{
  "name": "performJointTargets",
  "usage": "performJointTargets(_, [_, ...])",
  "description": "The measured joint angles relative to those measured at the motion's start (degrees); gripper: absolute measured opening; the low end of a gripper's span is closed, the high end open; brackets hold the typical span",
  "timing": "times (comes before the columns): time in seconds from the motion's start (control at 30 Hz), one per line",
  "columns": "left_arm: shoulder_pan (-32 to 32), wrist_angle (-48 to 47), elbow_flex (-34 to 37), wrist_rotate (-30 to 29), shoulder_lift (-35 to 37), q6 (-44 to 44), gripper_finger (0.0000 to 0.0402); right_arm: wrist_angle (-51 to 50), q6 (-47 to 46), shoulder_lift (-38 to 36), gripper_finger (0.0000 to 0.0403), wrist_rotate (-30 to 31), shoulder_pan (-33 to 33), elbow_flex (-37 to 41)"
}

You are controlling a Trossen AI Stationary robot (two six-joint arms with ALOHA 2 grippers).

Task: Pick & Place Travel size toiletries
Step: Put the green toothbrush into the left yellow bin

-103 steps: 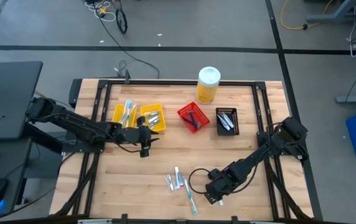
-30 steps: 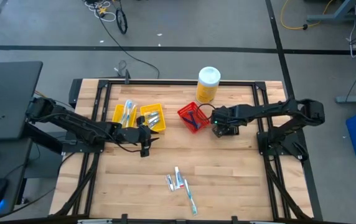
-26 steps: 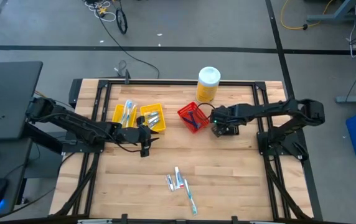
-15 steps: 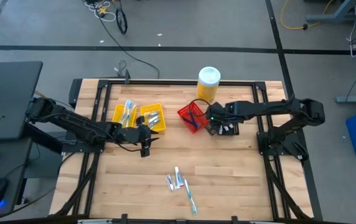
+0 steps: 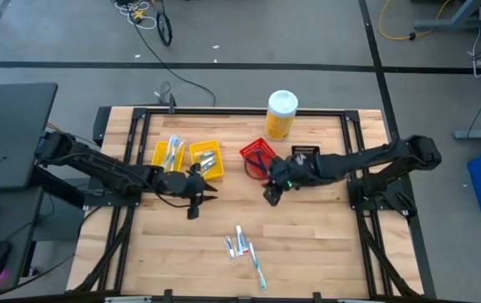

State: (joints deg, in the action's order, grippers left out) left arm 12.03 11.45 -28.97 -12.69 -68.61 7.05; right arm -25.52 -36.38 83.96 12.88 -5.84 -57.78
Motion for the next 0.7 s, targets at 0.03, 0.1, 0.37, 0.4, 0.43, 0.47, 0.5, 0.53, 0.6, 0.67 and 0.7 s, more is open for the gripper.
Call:
performJointTargets(0.03, [0.29,0.27,0.0,0.97,-0.01,-0.27,0.0114,0.7,0.0,0.0,0.0172,0.0,-0.95,0.0])
performJointTargets(0.1, [0.95,0.96,0.02,2.6,-0.01,-0.76,0.0114,3.51,-0.23,0.0,0.0174,0.02,-2.85,0.77])
performJointTargets(0.37, [2.19,3.14,0.0,-0.11,-0.01,-1.98,0.0114,18.42,-6.22,2.72,0.0194,-2.89,-9.62,5.75])
performJointTargets(0.4, [2.19,3.17,0.01,-0.86,-0.01,-1.81,0.0114,19.75,-6.76,3.5,0.0197,-3.8,-10.39,5.79])
performJointTargets(0.43, [2.19,3.27,0.0,-1.43,-0.01,-1.72,0.0114,20.8,-7.26,4.29,0.0198,-3.98,-11.3,5.77])
performJointTargets(0.47, [2.17,3.32,0.0,-1.69,-0.01,-1.71,0.0114,21.22,-7.78,5.24,0.0199,-3.96,-12.2,5.54])
performJointTargets(0.5, [2.17,3.36,0.02,-1.71,-0.01,-1.71,0.0114,21.0,-8.67,6.35,0.0199,-4.2,-13.04,5.02])
performJointTargets(0.53, [2.19,3.69,0.0,-1.69,-0.01,-1.71,0.0114,20.56,-9.82,7.46,0.0198,-4.72,-13.77,4.26])
performJointTargets(0.6, [2.19,4.35,0.0,-1.69,-0.01,-1.71,0.0114,19.68,-12.97,9.58,0.0192,-6.71,-14.94,2.19])
performJointTargets(0.67, [2.19,5.17,0.0,-1.6,-0.01,-1.78,0.0114,17.93,-15.62,12.13,0.0185,-8.75,-16.06,-0.49])
performJointTargets(0.7, [2.19,5.49,0.0,-1.47,-0.01,-1.79,0.0114,16.42,-16.9,13.63,0.0182,-9.86,-16.49,-2.02])
